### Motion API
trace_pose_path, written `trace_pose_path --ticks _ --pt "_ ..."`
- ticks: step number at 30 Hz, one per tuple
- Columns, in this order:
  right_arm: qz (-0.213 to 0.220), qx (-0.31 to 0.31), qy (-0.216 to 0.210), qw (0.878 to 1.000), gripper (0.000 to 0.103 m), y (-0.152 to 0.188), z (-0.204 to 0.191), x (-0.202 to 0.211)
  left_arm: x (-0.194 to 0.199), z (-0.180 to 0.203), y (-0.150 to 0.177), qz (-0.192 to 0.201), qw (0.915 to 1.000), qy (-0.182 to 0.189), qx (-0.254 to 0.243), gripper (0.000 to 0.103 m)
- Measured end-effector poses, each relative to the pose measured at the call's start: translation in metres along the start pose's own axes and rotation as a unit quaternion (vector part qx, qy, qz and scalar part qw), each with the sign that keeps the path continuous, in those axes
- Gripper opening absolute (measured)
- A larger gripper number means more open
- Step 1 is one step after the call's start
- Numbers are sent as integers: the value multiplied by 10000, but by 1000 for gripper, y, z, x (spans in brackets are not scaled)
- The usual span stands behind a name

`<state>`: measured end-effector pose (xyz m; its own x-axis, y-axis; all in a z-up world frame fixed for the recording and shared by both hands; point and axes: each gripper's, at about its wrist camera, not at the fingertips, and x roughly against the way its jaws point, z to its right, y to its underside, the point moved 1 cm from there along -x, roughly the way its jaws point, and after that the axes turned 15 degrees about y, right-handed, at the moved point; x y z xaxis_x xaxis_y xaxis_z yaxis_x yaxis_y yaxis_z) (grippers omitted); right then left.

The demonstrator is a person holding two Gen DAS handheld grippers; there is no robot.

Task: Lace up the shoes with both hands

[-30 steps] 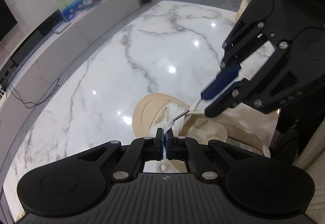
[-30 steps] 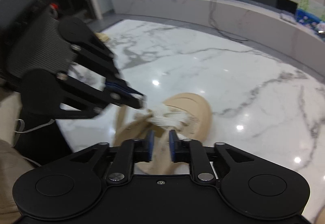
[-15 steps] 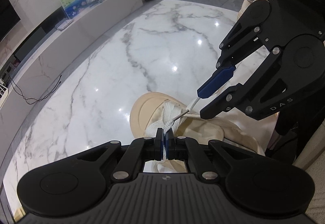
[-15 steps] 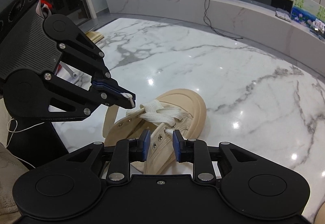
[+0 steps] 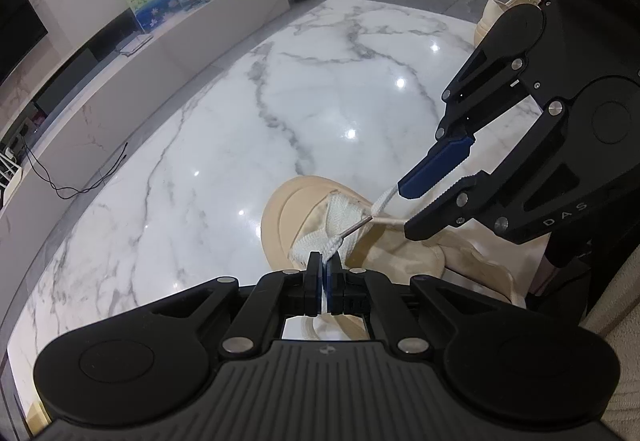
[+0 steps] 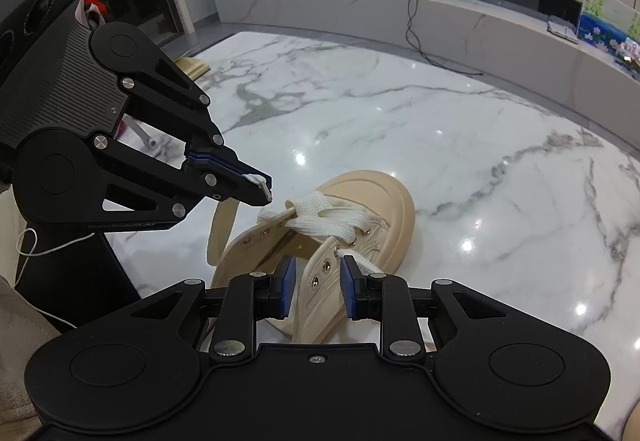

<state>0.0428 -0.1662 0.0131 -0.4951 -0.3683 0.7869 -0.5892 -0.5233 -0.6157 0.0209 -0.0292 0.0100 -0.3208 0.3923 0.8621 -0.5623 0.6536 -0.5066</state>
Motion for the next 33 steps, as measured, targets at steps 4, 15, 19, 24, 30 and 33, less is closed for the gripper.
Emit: trace_pose_path --ticks 4,15,19,24,30,33 --pt "-12 -27 -51 10000 23 1 -2 1 3 3 1 27 10000 20 -78 1" --pt "-95 -80 44 9999 23 9 3 6 -6 14 -3 -137 9979 230 -588 1" --pt "-118 -78 11 9999 18 8 1 4 -11 11 -5 -172 9976 230 -622 1" --pt "-179 -69 5 9998 18 8 0 -3 -12 11 -7 -212 9971 229 -696 1" --pt "-259 -84 63 9996 18 10 -1 -4 -17 11 -16 -325 9952 240 -886 1" --pt "-235 -31 126 9996 18 10 -4 0 -20 13 -19 -355 9947 245 -937 1"
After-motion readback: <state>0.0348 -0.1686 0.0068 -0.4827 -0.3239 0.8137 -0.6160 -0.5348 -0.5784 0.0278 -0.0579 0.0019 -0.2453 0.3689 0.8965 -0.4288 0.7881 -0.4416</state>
